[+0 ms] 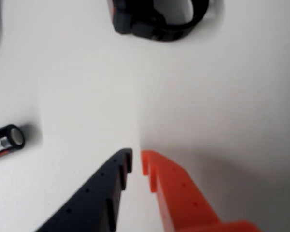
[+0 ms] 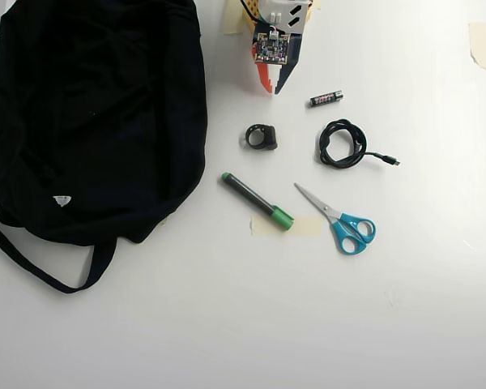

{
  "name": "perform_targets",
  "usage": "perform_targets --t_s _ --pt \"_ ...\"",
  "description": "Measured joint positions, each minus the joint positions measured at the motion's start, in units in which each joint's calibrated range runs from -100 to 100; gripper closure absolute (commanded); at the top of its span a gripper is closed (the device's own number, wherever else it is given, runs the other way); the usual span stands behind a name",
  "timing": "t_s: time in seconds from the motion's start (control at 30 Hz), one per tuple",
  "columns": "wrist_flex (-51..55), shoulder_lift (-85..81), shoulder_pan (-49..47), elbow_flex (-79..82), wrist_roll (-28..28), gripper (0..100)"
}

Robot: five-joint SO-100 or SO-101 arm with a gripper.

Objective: Put the green marker into the black bag

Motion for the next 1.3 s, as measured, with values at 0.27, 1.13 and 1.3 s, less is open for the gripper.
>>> perform_targets --t_s 0.27,1.13,1.3 --pt "0.0 0.0 0.0 0.0 0.0 98" --pt "0.0 0.0 0.0 0.0 0.0 98" --pt "-2.1 0.0 0.0 0.0 0.0 98"
